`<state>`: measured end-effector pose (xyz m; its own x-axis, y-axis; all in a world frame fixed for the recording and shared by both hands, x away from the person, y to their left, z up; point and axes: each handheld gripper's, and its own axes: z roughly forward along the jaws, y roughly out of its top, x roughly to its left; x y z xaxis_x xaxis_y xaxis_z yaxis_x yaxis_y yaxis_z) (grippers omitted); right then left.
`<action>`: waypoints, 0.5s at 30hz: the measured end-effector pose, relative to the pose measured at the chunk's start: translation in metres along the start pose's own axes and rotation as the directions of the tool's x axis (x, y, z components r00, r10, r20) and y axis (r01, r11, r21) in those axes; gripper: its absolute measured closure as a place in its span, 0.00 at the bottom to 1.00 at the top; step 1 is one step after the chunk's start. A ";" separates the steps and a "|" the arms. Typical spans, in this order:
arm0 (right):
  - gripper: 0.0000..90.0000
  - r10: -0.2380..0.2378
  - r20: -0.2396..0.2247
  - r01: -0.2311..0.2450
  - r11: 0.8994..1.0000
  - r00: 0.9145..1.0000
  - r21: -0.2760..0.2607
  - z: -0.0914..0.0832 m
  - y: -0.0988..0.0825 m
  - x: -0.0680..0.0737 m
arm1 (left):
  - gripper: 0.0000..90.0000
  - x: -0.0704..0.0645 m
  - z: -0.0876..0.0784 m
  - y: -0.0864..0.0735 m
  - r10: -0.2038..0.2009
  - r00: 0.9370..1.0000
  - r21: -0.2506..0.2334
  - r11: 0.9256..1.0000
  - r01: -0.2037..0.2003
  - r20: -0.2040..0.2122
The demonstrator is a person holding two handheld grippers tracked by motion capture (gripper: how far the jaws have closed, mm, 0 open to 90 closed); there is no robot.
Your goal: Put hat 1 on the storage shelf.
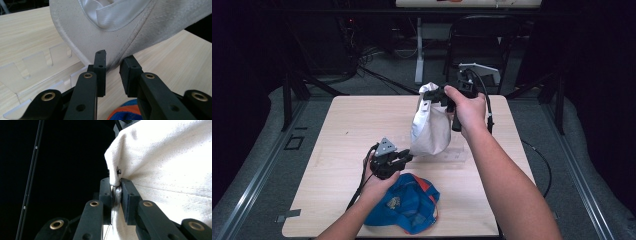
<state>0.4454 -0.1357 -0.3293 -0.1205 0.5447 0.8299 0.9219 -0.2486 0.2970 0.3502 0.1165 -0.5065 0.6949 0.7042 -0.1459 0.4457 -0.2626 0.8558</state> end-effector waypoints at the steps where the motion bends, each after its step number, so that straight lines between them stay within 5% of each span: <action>1: 0.90 0.000 0.000 0.000 1.000 1.000 0.000 0.000 0.000 0.000 | 0.85 0.000 0.000 0.000 0.000 1.000 0.000 1.000 0.000 0.000; 4: 0.90 0.003 0.005 -0.003 1.000 1.000 0.011 0.005 0.000 -0.004 | 0.86 0.004 -0.001 -0.004 -0.028 1.000 -0.005 1.000 0.028 -0.003; 15: 0.89 -0.005 0.022 0.005 1.000 1.000 0.024 0.015 -0.003 -0.005 | 0.90 0.006 -0.003 -0.012 -0.028 0.999 -0.002 1.000 0.028 -0.037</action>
<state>0.4487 -0.1252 -0.3414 -0.1174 0.5632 0.8179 0.9298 -0.2268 0.2897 0.3473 0.1258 -0.5160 0.6606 0.7353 -0.1514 0.4637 -0.2410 0.8526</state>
